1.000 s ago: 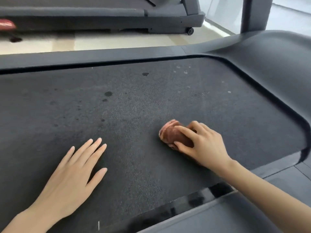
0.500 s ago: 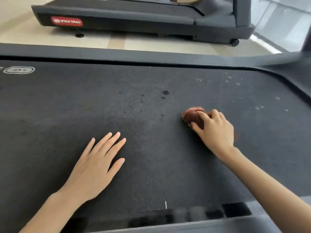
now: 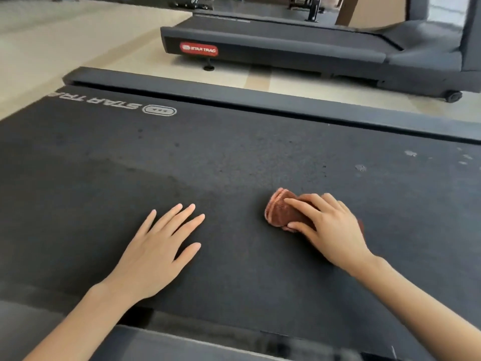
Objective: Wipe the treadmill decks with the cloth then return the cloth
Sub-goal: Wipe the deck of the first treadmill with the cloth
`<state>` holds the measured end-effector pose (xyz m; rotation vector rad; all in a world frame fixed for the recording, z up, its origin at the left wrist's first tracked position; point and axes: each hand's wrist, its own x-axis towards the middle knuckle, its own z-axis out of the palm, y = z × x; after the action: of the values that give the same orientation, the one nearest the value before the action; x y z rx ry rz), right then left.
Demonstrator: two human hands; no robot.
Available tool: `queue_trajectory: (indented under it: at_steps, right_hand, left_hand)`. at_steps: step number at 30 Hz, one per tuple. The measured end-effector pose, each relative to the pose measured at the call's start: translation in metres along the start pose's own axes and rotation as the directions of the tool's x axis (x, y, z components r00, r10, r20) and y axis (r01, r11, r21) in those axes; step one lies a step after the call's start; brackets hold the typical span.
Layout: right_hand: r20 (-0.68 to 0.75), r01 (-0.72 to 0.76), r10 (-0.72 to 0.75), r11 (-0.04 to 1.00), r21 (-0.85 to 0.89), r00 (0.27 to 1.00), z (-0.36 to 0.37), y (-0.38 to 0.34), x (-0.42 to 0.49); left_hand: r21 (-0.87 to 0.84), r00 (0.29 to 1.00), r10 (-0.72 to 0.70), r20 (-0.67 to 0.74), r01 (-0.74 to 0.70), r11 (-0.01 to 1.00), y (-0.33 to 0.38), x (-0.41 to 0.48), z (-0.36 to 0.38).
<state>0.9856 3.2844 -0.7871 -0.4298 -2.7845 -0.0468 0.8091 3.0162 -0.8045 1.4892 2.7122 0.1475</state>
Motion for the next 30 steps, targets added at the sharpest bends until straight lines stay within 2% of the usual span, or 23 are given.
queue_trajectory:
  at_steps: [6, 10, 15, 20, 22, 27, 30]
  right_hand:
    - [0.014, -0.071, 0.071, 0.997, 0.024, 0.997, -0.002, -0.030, 0.011]
    - [0.040, -0.030, 0.029, 0.999, 0.039, 0.999, 0.007, -0.089, 0.036]
    - [0.019, 0.087, -0.088, 0.993, 0.078, 0.996, 0.028, -0.177, 0.076]
    - [0.091, 0.188, -0.204, 0.970, 0.157, 0.975, 0.033, -0.252, 0.101]
    - [0.123, 0.224, -0.249, 0.957, 0.186, 0.961, 0.028, -0.262, 0.098]
    - [0.025, 0.410, -0.421, 0.894, 0.182, 0.907, 0.026, -0.255, 0.065]
    - [0.001, 0.504, -0.515, 0.839, 0.206, 0.857, 0.034, -0.251, 0.080]
  left_hand:
    - [-0.049, 0.999, -0.046, -0.013, 0.045, 0.998, -0.076, -0.024, -0.005]
    - [-0.054, 0.997, -0.070, -0.035, 0.068, 0.996, -0.107, -0.042, -0.005]
    - [-0.073, 0.988, -0.146, -0.041, 0.143, 0.987, -0.148, -0.069, -0.007]
    - [-0.119, 0.971, -0.240, -0.005, 0.238, 0.964, -0.182, -0.110, -0.017]
    - [-0.141, 0.959, -0.283, -0.020, 0.277, 0.950, -0.190, -0.118, -0.021]
    - [-0.174, 0.935, -0.348, -0.064, 0.333, 0.927, -0.190, -0.124, -0.022]
    - [-0.171, 0.932, -0.352, -0.087, 0.334, 0.927, -0.188, -0.123, -0.015]
